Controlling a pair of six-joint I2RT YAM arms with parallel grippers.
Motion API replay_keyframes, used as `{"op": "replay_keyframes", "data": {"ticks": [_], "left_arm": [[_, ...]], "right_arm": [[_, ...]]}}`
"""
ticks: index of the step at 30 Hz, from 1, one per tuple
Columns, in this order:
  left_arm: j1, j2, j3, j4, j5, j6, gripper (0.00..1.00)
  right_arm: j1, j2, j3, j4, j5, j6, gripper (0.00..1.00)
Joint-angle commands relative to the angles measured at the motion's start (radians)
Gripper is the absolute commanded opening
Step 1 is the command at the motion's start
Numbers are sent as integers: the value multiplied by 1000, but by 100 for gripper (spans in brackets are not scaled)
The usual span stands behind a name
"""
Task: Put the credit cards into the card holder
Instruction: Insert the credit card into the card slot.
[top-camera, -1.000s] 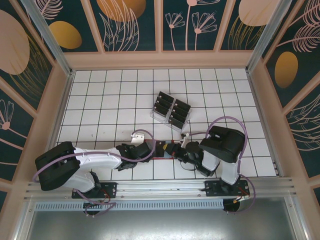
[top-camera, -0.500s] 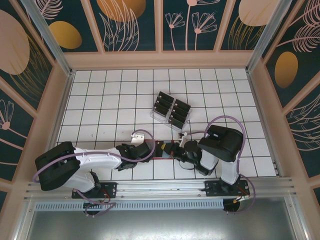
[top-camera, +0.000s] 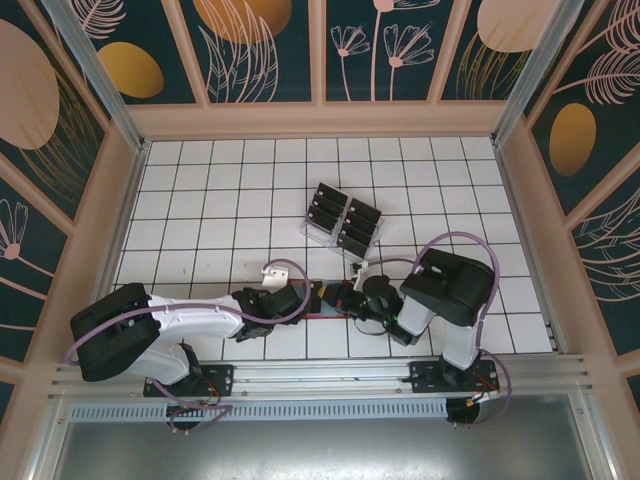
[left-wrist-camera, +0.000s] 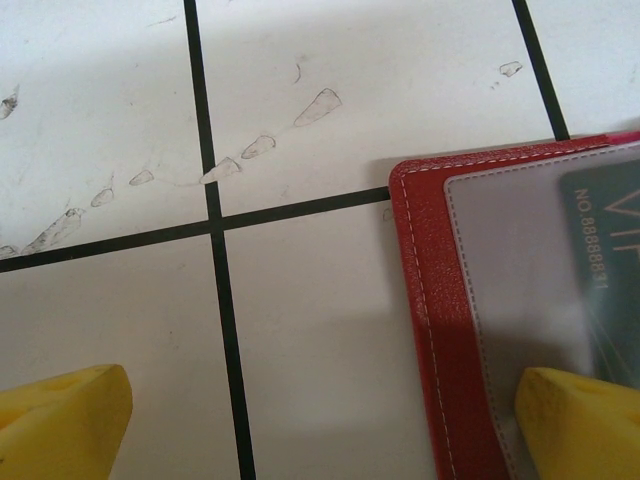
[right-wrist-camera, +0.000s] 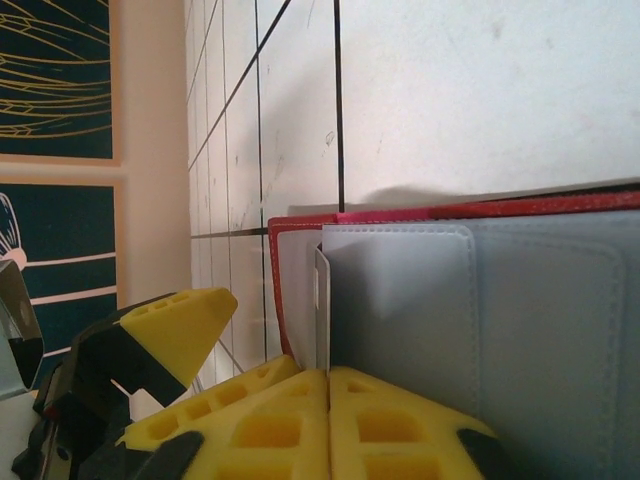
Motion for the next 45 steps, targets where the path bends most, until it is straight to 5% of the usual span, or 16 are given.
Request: {"op": "replay_keyframes", "data": {"ticks": [1, 9, 18, 28, 35, 45], "left_arm": [[-3, -24, -11, -33, -4, -25, 98], [-3, -84, 26, -70, -42, -27, 98], [6, -148, 30, -81, -94, -28, 99], [111, -187, -8, -25, -23, 20, 99], [154, -259, -88, 145, 190, 17, 99], [162, -271, -167, 322, 359, -51, 99]], "right_arm": [[-12, -75, 26, -216, -7, -72, 15], [-25, -258, 145, -604, 37, -211, 35], [-29, -412, 274, -962, 129, -331, 37], [-3, -389, 257, -916, 112, -307, 31], [13, -362, 260, -910, 127, -294, 19], [25, -331, 247, -894, 134, -280, 19]]}}
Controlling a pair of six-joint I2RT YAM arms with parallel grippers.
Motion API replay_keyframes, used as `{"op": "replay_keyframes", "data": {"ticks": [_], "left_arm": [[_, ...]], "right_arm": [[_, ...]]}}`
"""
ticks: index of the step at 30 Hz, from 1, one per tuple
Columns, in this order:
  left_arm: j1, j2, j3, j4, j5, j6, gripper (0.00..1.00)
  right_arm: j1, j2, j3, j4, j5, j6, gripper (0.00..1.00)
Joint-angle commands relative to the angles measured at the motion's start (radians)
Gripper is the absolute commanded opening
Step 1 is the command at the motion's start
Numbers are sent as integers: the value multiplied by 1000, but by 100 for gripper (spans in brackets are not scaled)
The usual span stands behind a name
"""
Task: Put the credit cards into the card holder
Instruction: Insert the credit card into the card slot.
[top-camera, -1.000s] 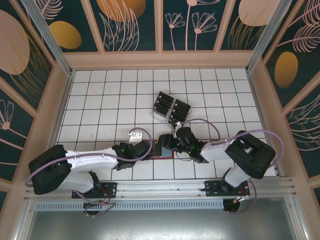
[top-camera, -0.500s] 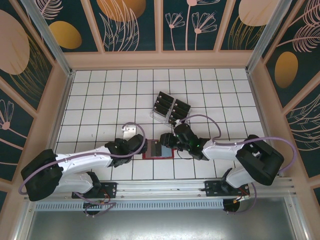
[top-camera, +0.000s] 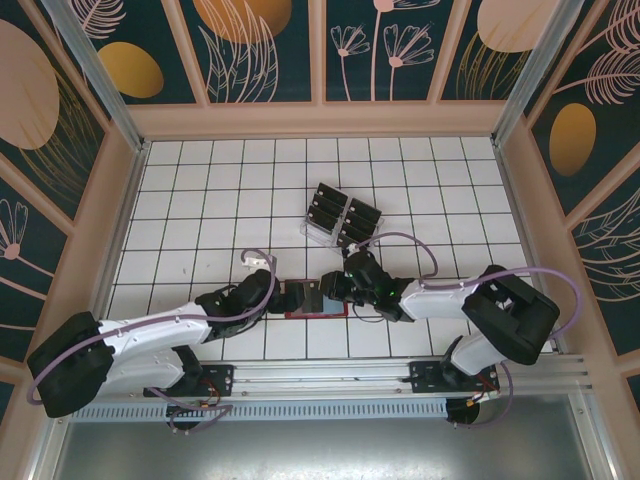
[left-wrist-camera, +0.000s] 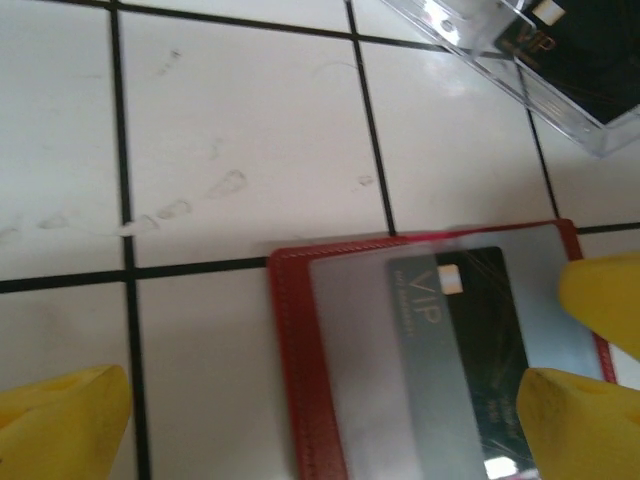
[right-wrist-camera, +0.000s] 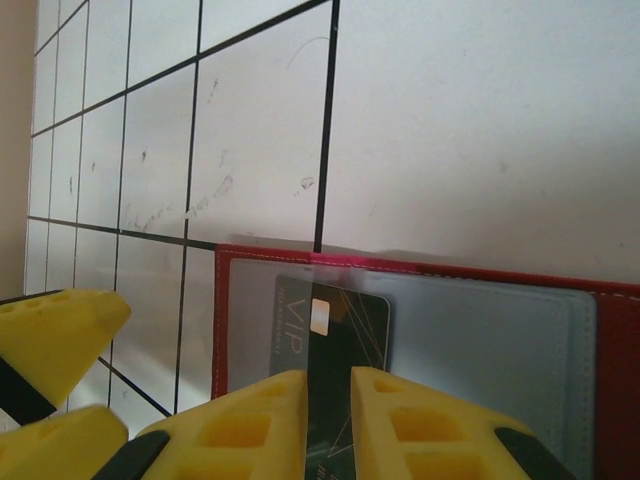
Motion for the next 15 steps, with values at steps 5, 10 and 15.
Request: {"op": "replay_keyframes", "data": {"ticks": [5, 10, 15], "left_arm": [[10, 45, -31, 141, 88, -52, 99], [9, 64, -39, 189, 103, -66, 98], [9, 83, -58, 240, 121, -84, 99]], "right_arm": [[25, 34, -16, 31, 31, 25, 19], [32, 45, -22, 46, 33, 33, 19], [37, 58, -28, 65, 31, 42, 18]]}}
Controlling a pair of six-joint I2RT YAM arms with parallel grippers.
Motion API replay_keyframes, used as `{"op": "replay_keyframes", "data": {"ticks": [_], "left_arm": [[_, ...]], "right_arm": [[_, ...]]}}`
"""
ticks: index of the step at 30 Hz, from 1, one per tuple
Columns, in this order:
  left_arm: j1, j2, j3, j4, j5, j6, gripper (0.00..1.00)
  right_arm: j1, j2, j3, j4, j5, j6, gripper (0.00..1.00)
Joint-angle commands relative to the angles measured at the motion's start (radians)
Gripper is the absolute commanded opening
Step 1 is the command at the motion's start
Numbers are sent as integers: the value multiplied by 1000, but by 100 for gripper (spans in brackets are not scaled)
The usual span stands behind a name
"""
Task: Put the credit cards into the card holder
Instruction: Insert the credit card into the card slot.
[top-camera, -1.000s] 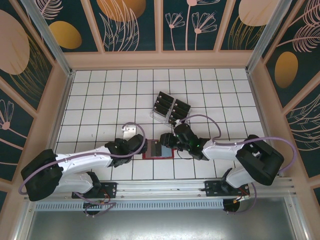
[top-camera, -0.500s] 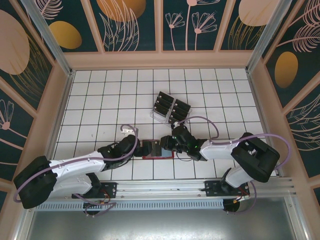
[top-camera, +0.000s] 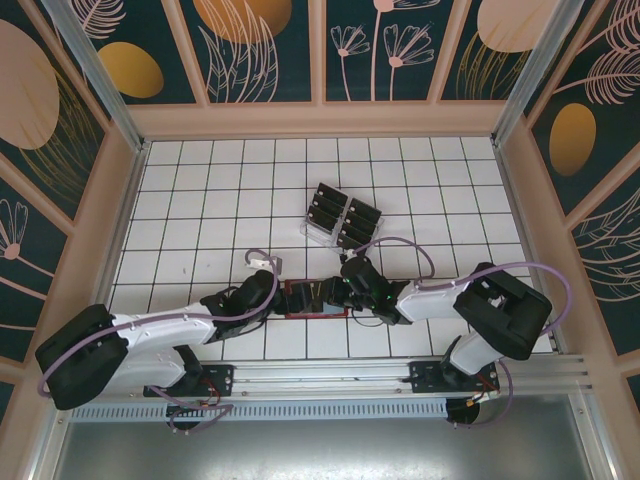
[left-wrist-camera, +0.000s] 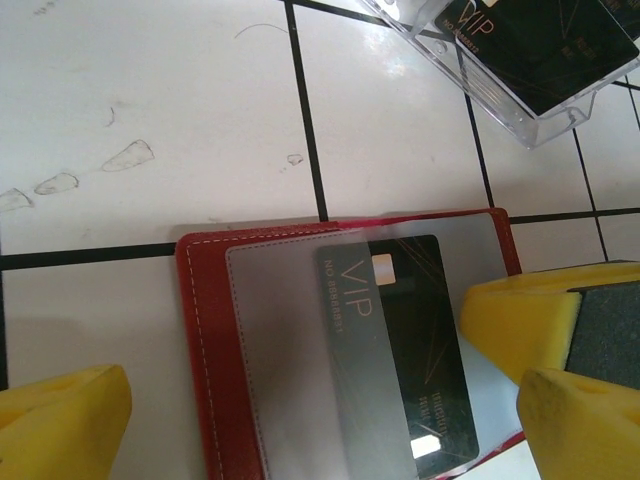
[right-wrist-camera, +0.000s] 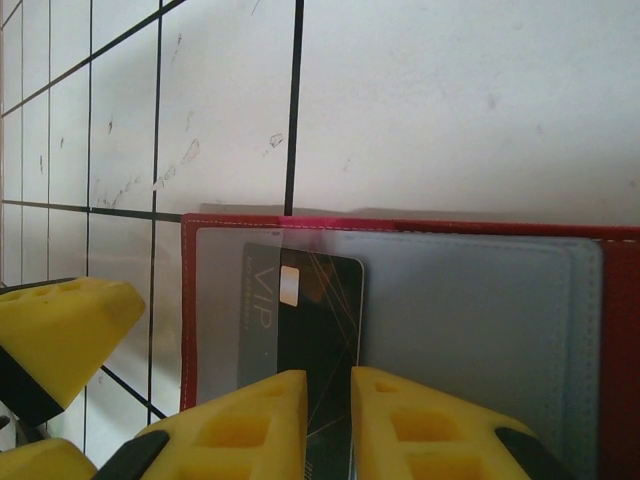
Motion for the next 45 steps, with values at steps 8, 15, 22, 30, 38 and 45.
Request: {"op": "replay_keyframes", "data": {"ticks": [8, 15, 22, 30, 38, 45], "left_arm": [[5, 49, -27, 113, 36, -40, 99], [5, 65, -35, 134, 47, -46, 98], [5, 66, -53, 148, 53, -54, 98], [4, 66, -64, 164, 58, -56, 99], [5, 64, -64, 171, 58, -54, 99], [6, 68, -73, 201, 60, -58, 99]], "right_arm": [[17, 35, -8, 50, 30, 21, 14], [18, 50, -2, 68, 23, 27, 11], [23, 68, 19, 79, 12, 29, 11], [34, 107, 36, 123, -10, 42, 10], [40, 115, 29, 177, -28, 61, 11], [39, 114, 25, 179, -30, 65, 11]]}}
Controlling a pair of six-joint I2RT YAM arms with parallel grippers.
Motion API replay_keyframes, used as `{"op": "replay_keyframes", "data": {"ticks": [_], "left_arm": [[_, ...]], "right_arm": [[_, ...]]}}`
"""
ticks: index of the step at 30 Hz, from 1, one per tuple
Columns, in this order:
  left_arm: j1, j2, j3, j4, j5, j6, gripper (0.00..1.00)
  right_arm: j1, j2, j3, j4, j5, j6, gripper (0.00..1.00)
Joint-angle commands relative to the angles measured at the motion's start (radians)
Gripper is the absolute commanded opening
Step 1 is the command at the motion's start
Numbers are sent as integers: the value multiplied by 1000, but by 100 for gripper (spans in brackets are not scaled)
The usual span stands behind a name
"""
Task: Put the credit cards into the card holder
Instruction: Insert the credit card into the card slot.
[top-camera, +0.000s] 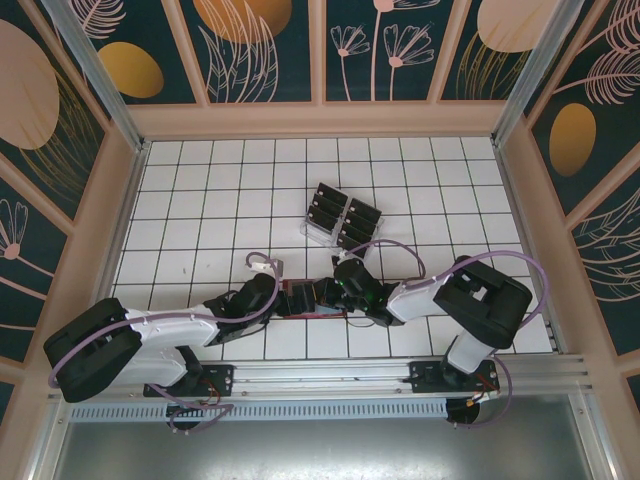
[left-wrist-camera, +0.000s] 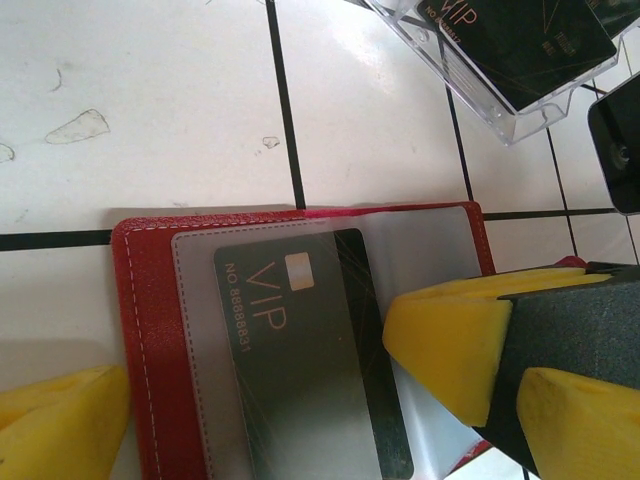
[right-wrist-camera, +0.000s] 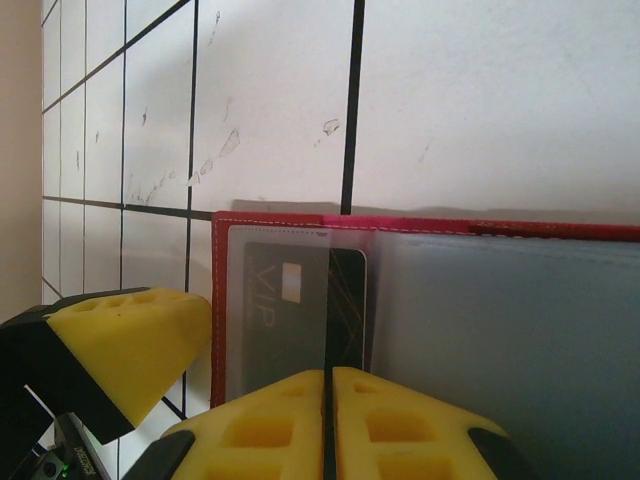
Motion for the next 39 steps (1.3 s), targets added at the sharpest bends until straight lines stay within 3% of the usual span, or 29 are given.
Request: {"op": "replay_keyframes", "data": {"ticks": [1, 20, 31, 39], "left_arm": [[5, 11, -20, 39, 17, -22, 98], [4, 18, -35, 69, 18, -36, 99], [5, -8, -38, 51, 6, -40, 98], [4, -11, -38, 41, 3, -37, 99]], "right_arm": [[10, 11, 8, 33, -12, 14, 11], [19, 67, 65, 48, -39, 10, 11], [24, -111, -26, 2, 29, 19, 12], [23, -74, -31, 20, 15, 23, 12]]}}
